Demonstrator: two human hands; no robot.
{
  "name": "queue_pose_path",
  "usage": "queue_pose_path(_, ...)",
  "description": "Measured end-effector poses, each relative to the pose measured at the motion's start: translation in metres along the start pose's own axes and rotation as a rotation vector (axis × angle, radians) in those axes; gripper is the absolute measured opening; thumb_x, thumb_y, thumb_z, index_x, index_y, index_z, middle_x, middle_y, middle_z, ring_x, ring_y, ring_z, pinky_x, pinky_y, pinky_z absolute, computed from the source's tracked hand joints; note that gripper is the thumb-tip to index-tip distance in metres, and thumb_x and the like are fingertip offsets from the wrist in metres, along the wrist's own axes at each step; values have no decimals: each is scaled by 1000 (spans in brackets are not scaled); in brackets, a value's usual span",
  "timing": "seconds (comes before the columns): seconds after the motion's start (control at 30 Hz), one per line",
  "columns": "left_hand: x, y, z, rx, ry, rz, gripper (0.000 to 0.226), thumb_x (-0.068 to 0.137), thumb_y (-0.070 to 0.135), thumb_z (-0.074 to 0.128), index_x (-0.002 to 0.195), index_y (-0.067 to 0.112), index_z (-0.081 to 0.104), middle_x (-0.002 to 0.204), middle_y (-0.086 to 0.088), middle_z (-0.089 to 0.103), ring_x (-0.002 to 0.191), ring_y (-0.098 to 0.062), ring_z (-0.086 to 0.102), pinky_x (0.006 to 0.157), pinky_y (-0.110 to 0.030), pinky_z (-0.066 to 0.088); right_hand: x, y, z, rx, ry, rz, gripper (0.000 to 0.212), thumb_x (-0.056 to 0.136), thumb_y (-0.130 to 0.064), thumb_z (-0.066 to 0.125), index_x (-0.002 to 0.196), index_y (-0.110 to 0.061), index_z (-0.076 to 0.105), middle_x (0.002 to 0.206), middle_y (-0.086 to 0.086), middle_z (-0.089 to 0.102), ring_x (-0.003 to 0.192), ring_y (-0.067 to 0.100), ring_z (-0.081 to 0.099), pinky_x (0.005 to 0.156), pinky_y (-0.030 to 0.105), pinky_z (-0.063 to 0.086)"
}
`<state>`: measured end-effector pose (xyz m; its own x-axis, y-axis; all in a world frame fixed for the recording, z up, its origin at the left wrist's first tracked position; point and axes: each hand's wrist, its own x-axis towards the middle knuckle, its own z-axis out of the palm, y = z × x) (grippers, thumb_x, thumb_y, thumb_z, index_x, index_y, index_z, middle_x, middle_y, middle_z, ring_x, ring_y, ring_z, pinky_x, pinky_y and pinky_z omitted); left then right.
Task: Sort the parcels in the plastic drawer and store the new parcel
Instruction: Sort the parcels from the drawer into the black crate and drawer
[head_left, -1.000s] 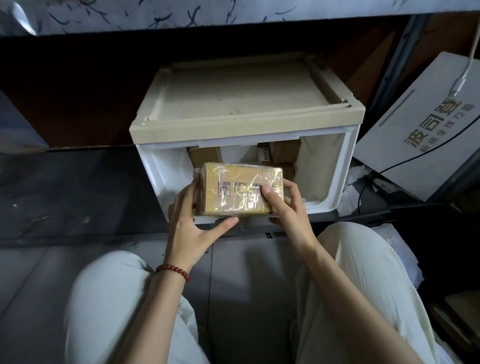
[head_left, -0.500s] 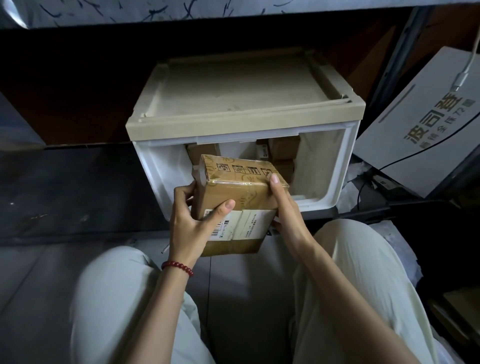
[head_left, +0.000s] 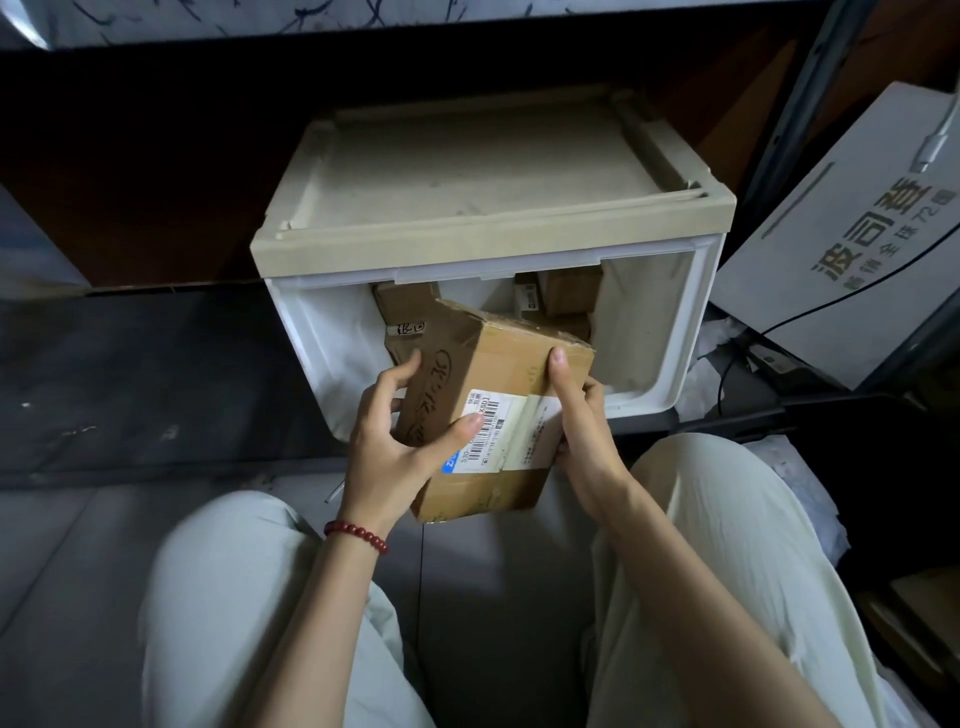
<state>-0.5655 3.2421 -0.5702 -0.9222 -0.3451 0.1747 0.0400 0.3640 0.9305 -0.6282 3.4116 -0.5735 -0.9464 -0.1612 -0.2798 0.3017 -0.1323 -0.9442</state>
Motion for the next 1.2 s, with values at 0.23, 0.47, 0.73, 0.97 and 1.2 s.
queue_pose_path(0.23,3,2,-3,-159,33,-139,53,70,61,65,119,49,49,117,12,61,91,0,66,73,-24,54,0,-1,-2,3,-46,-44,55,84,-43,66,130,-28,39,118,2,64,106,18,64,91,37,51)
queue_pose_path(0.47,11,-2,-5,-258,114,-322,28,92,47,53,117,38,49,90,10,69,84,-10,66,82,-41,55,-1,0,-1,-25,-168,-83,83,66,-45,78,136,-33,33,131,0,55,107,14,64,78,27,56)
queue_pose_path(0.73,16,-16,-8,-405,63,-478,49,90,57,51,124,21,57,110,-3,71,103,-25,67,90,-50,53,-4,-6,-3,-47,-179,-96,87,70,-47,78,141,-39,28,134,-9,41,103,2,56,66,13,48)
queue_pose_path(0.97,11,-6,-9,-402,-15,-537,39,91,53,50,114,26,64,103,1,73,94,-19,69,62,-29,53,4,3,-7,-28,-67,-49,62,75,-55,71,129,-30,51,125,-2,62,104,13,65,83,29,54)
queue_pose_path(1.2,4,1,-8,-259,22,-394,36,87,51,59,117,32,57,102,8,69,95,-15,66,69,-31,53,7,5,-7,10,-81,-4,65,69,-57,69,126,-28,57,117,3,68,104,21,67,99,46,50)
